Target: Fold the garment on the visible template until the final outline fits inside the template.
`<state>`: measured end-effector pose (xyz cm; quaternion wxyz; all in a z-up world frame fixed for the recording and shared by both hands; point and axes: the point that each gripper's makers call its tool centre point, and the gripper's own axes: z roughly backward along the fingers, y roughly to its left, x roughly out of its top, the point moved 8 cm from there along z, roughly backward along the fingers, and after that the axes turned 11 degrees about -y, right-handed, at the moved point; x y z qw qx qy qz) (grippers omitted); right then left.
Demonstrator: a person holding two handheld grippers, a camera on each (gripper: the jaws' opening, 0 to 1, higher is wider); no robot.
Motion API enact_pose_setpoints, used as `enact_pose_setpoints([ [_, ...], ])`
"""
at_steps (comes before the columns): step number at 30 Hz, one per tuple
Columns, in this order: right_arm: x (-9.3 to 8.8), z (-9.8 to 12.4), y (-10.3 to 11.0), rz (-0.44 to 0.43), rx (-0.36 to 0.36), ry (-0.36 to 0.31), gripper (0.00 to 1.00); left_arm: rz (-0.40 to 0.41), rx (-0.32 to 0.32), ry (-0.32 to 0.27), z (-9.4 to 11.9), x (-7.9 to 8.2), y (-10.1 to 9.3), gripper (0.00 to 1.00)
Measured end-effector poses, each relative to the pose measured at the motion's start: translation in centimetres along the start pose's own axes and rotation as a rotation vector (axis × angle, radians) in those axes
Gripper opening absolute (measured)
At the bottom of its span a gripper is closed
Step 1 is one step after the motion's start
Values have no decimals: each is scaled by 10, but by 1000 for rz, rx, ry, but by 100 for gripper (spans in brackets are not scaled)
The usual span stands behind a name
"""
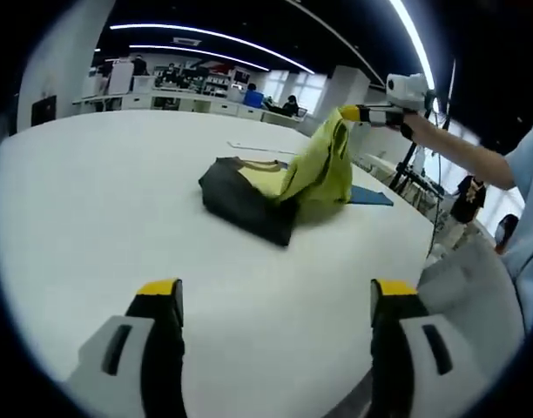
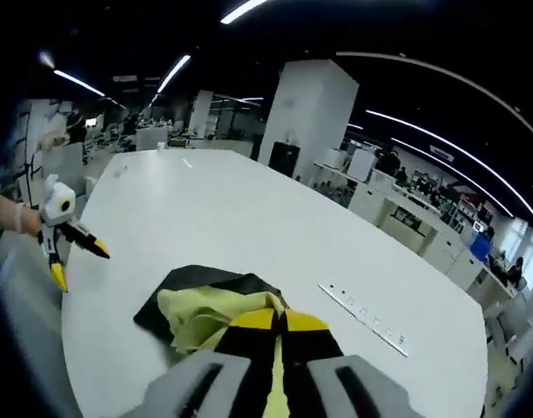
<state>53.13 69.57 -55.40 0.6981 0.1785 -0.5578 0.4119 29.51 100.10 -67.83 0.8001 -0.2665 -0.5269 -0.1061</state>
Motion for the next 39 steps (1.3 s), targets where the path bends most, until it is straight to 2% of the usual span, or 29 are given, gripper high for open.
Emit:
enact_pose_setpoints([
  [5, -20, -10, -19, -58, -56, 45, 0, 8, -2, 6, -6, -1, -1, 86],
  [11, -42, -23, -38, -64, -118, 101, 0, 19, -7, 13, -13, -1, -2, 84],
  [17, -75, -38, -41, -92, -128, 190, 0, 21, -16, 24, -20, 0, -3, 82],
  [23, -100, -42, -44, -110, -140, 247, 0, 35, -22, 34, -23, -2, -1, 81],
  [30, -109, -35, -47, -134, -145, 265, 0, 40, -27, 47, -27, -5, 0, 80],
  [39, -105, -32, -43, -122, -119, 245, 1, 41, -45, 46, -30, -5, -4, 80],
])
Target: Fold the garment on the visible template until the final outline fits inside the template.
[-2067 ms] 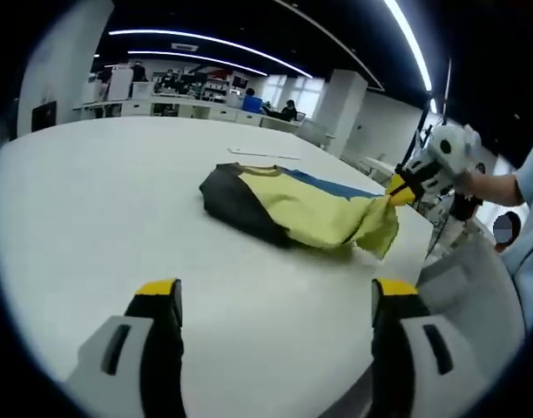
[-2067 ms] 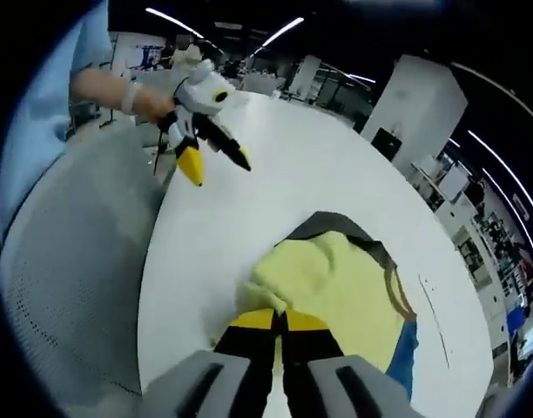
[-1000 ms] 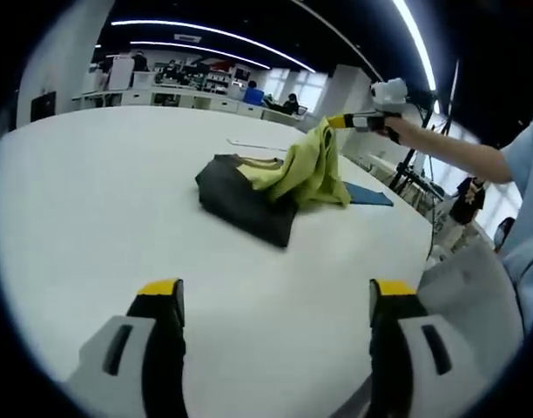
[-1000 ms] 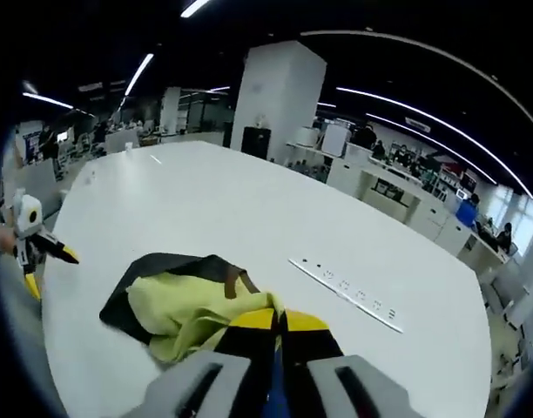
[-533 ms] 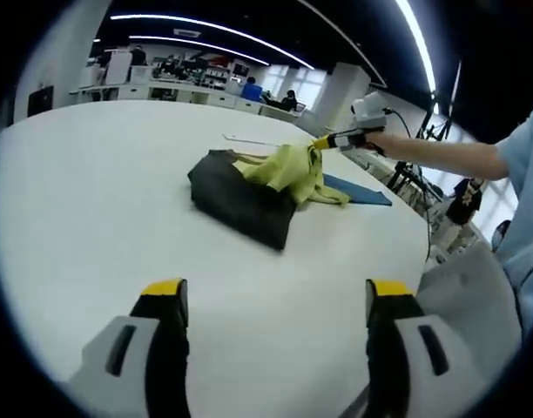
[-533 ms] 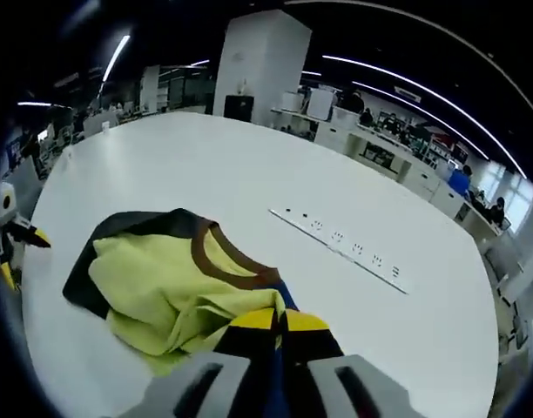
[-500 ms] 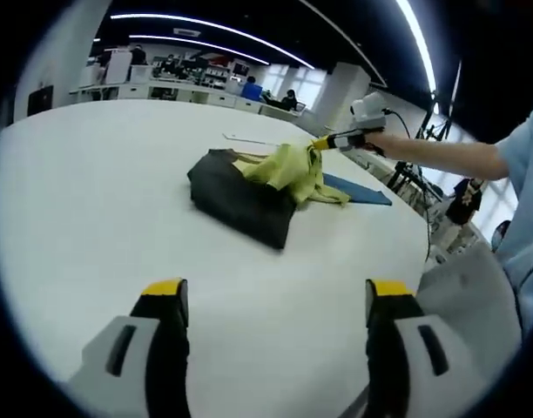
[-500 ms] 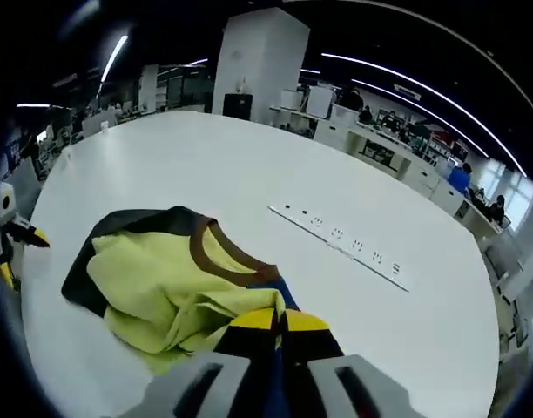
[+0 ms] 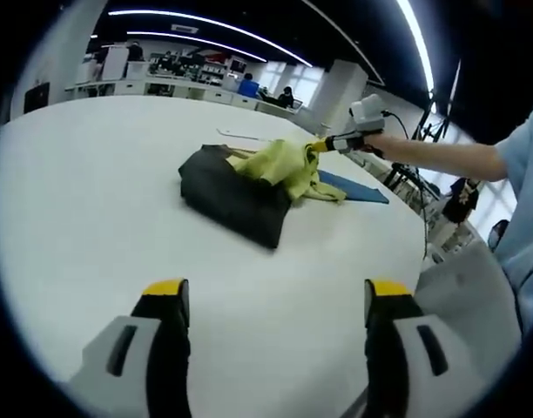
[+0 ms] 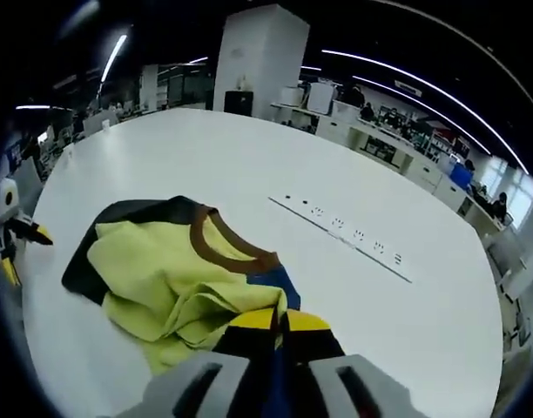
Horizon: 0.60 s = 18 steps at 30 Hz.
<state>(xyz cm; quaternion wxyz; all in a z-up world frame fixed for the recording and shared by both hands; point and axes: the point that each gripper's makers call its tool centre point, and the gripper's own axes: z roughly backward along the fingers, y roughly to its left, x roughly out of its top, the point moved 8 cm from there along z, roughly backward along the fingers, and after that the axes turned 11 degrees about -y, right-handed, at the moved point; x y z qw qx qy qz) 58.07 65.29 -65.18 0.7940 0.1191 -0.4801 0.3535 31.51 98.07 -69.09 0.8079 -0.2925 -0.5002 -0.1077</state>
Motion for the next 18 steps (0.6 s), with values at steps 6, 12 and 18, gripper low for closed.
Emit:
enact_pose_setpoints([
  [6, 2, 10, 6, 16, 6, -35, 23, -4, -6, -4, -1, 1, -2, 80],
  [12, 1, 27, 17, 19, 30, -66, 38, -11, -16, -3, -3, 1, -5, 79],
  [18, -5, 44, 30, 26, 69, -85, 50, -14, -34, -5, -10, 3, -9, 79],
])
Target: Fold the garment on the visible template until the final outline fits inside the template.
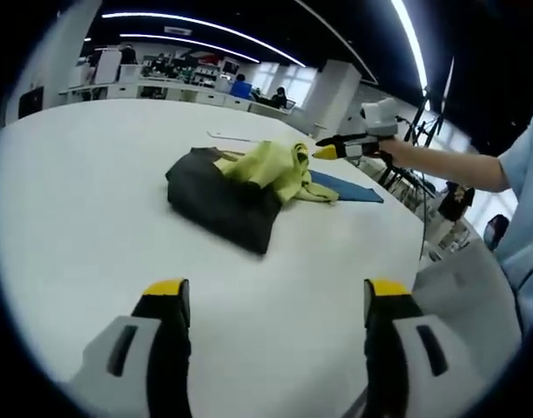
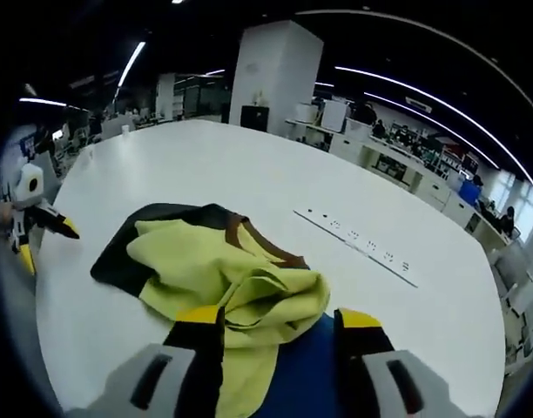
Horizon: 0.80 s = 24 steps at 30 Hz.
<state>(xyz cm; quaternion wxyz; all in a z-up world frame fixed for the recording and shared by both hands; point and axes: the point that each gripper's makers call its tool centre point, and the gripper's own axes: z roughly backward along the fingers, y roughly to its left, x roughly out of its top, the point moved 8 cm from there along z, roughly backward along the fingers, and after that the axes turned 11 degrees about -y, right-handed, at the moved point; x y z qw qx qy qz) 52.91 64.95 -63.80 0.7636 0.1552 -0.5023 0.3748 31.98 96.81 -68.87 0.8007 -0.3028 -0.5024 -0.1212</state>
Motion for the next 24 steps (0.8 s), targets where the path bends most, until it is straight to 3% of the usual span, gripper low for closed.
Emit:
enact_pose_setpoints([
  [9, -4, 19, 10, -62, 38, -38, 70, -17, -33, -2, -11, 5, -7, 79],
  [16, -9, 30, 16, -99, 29, -61, 94, -31, -58, 3, -21, 10, -11, 75],
  [24, -21, 39, 22, -118, 35, -46, 95, -90, -75, 4, -48, 26, -17, 63],
])
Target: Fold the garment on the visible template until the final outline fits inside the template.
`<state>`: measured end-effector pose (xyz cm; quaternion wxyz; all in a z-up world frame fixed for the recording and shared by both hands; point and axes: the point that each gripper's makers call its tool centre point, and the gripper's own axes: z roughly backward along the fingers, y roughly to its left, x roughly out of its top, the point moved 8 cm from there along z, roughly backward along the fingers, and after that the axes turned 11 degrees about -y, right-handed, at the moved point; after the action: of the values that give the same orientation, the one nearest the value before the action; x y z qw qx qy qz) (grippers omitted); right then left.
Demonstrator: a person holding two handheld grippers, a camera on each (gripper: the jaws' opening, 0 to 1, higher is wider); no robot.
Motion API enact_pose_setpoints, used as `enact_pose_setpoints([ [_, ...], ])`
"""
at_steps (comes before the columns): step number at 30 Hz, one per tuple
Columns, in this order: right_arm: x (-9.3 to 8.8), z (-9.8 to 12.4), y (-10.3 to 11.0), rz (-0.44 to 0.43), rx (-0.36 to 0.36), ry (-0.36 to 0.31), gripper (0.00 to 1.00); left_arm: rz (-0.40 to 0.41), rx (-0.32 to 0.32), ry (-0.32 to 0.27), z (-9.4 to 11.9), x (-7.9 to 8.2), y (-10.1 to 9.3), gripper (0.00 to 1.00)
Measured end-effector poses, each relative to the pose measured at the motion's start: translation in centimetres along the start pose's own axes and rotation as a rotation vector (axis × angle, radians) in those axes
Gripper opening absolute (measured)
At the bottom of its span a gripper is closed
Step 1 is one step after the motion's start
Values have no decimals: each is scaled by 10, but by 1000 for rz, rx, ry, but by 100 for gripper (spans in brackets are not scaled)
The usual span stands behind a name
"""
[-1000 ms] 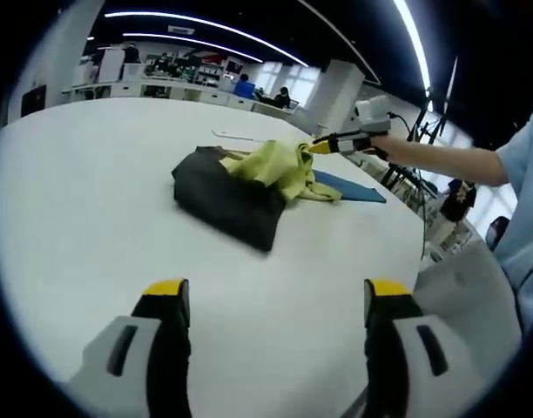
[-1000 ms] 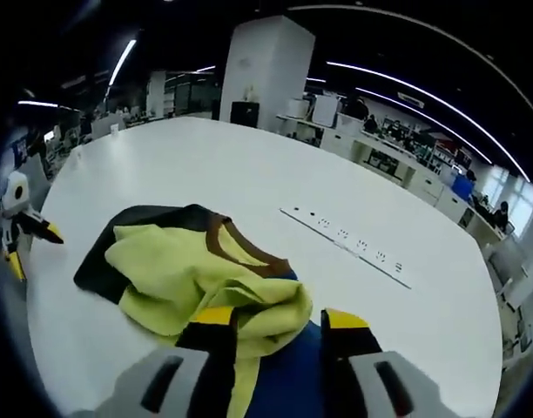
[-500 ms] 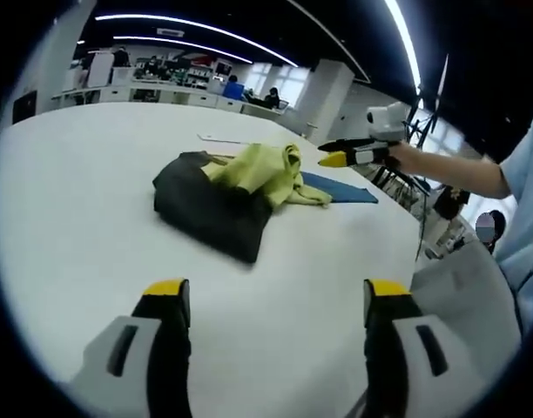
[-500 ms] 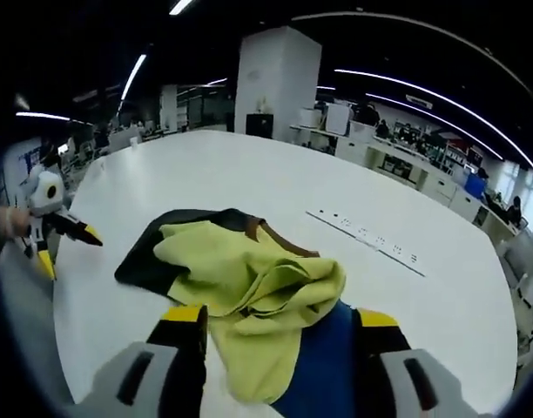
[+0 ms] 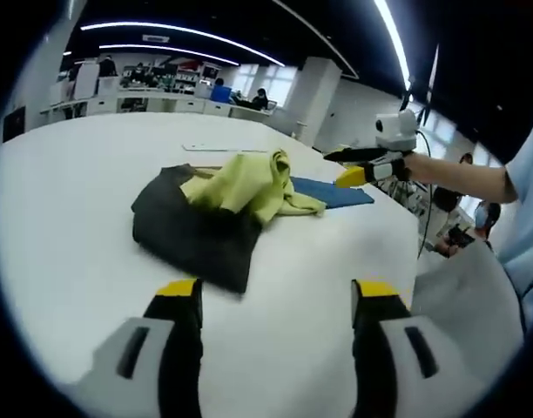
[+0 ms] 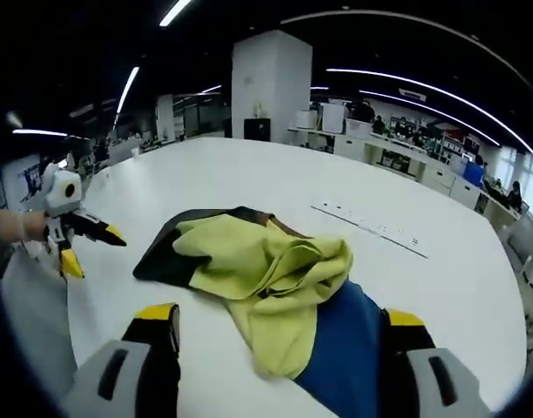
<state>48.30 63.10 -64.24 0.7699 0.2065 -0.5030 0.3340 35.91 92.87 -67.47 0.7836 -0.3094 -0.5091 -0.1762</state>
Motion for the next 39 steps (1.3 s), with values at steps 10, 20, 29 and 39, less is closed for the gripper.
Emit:
enact_pose_setpoints([
  [10, -17, 25, 12, 8, -5, 12, 93, -100, 6, 74, -57, 10, 5, 36],
  [20, -38, 49, 22, -23, 0, 31, 92, -107, 106, 120, -83, 9, 24, 18],
  [29, -44, 55, 27, -32, 1, 39, 92, -137, 131, 164, -93, 3, 27, 6],
  [39, -45, 51, 38, -31, 14, 35, 91, -121, 123, 163, -76, 6, 31, 0],
])
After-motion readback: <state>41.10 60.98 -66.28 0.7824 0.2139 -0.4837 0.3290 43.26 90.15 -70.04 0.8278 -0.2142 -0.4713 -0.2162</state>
